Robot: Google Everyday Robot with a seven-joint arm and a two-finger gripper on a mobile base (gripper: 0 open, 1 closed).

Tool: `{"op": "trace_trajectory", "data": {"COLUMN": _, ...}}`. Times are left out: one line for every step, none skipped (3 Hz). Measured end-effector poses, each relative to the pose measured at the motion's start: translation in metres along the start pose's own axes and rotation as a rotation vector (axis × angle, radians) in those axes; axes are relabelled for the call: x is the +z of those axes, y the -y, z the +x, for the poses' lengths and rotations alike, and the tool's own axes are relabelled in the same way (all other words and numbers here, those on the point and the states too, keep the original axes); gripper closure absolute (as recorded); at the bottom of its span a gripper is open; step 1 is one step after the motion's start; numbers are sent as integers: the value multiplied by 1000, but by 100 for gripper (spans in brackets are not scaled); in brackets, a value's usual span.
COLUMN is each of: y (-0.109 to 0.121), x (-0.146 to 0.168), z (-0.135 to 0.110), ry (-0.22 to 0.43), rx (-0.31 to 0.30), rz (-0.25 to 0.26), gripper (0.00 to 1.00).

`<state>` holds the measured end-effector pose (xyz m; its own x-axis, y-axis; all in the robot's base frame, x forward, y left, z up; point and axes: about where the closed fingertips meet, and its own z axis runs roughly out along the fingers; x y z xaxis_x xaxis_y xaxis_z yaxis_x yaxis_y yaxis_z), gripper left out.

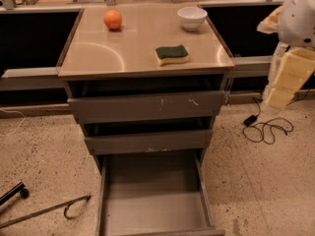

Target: Place sponge into bottom drawer

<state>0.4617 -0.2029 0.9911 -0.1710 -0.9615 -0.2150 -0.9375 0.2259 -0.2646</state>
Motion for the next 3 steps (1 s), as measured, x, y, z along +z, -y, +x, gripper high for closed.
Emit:
{"op": "trace_trajectory", "data": {"y": 46, "x": 66, "z": -42, "ry": 19, "rx": -121, "rz": -38, "gripper": 0}}
{"op": "trace_trajectory", "data": {"y": 46, "x": 66, "z": -42, "ry": 19, "rx": -122, "rz": -37, "gripper": 0}}
{"op": "trace_trajectory", "data": {"y": 51, "x": 72, "z": -42, "ry": 38, "rx": -125, "rz": -30, "gripper": 0}}
